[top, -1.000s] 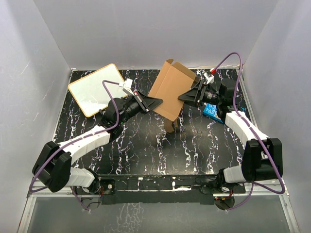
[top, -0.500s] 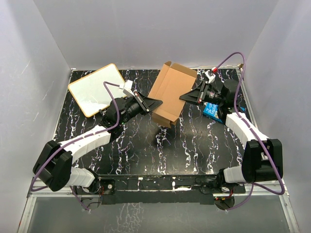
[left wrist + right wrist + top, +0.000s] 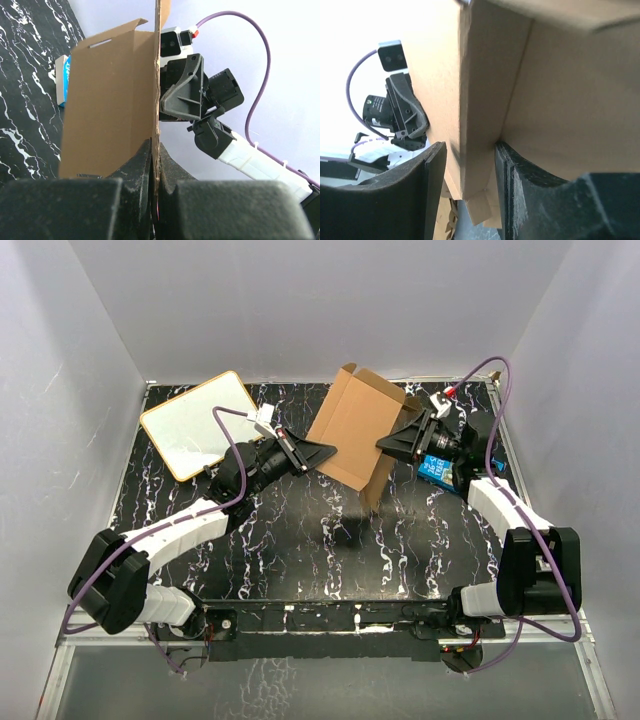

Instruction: Fold the paper box

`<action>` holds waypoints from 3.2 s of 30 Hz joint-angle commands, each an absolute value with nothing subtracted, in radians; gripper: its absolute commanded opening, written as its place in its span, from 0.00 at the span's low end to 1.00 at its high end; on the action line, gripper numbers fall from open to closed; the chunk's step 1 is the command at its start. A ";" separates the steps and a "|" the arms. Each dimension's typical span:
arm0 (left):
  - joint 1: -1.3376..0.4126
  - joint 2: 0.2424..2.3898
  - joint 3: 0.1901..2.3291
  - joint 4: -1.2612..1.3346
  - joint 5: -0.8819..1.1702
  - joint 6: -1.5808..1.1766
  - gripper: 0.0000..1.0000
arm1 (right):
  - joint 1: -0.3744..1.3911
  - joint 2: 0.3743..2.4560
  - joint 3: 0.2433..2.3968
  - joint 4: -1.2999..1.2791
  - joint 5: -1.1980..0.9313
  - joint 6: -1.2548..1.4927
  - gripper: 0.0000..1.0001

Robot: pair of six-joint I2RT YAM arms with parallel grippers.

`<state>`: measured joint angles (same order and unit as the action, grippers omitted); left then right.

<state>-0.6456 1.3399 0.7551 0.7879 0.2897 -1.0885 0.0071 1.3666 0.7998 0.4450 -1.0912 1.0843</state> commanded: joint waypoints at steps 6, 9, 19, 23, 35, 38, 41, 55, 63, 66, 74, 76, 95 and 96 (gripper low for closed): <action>-0.650 1.334 0.754 0.835 0.387 -1.075 0.00 | -0.092 1.347 0.817 0.535 -1.075 1.131 0.48; -0.650 1.342 0.761 0.820 0.407 -1.065 0.00 | -0.102 1.352 0.827 0.547 -1.081 1.144 0.47; -0.650 1.354 0.785 0.766 0.434 -1.023 0.00 | -0.104 1.351 0.858 0.464 -1.083 1.067 0.24; -0.649 1.345 0.794 0.720 0.425 -0.985 0.00 | -0.104 1.345 0.858 0.409 -1.070 1.022 0.10; -0.509 1.231 0.751 0.670 0.468 -0.988 0.00 | -0.107 1.262 0.882 0.206 -1.210 0.525 0.66; -0.448 1.190 0.739 0.651 0.511 -1.010 0.00 | -0.115 1.221 0.878 0.081 -1.286 0.297 0.70; -0.407 1.164 0.736 0.625 0.559 -1.026 0.00 | -0.134 1.171 0.865 -0.011 -1.327 0.134 0.75; -0.380 1.121 0.805 0.424 0.753 -0.925 0.00 | -0.200 1.298 1.073 -0.479 -1.173 -0.552 0.99; -0.379 1.130 0.796 0.445 0.836 -0.911 0.00 | -0.200 1.281 1.030 -0.568 -1.228 -0.887 0.99; -0.379 1.138 0.799 0.447 0.856 -0.904 0.00 | -0.199 1.285 0.998 -0.569 -1.282 -0.936 0.99; -0.379 1.138 0.793 0.464 0.878 -0.902 0.00 | -0.198 1.352 1.035 -0.586 -1.245 -0.941 0.99; -0.379 1.138 0.791 0.468 0.883 -0.903 0.00 | -0.197 1.369 1.048 -0.602 -1.238 -0.950 0.99; -0.379 1.138 0.768 0.523 0.910 -0.932 0.00 | -0.181 1.428 1.114 -0.592 -1.203 -0.935 0.75; -0.380 1.138 0.768 0.524 0.910 -0.934 0.00 | -0.181 1.424 1.112 -0.593 -1.203 -0.939 0.73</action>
<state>-0.3824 1.1633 0.7593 0.4721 0.8822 -0.9234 -0.1841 1.4353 1.0698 -0.6338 -1.1687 -0.8955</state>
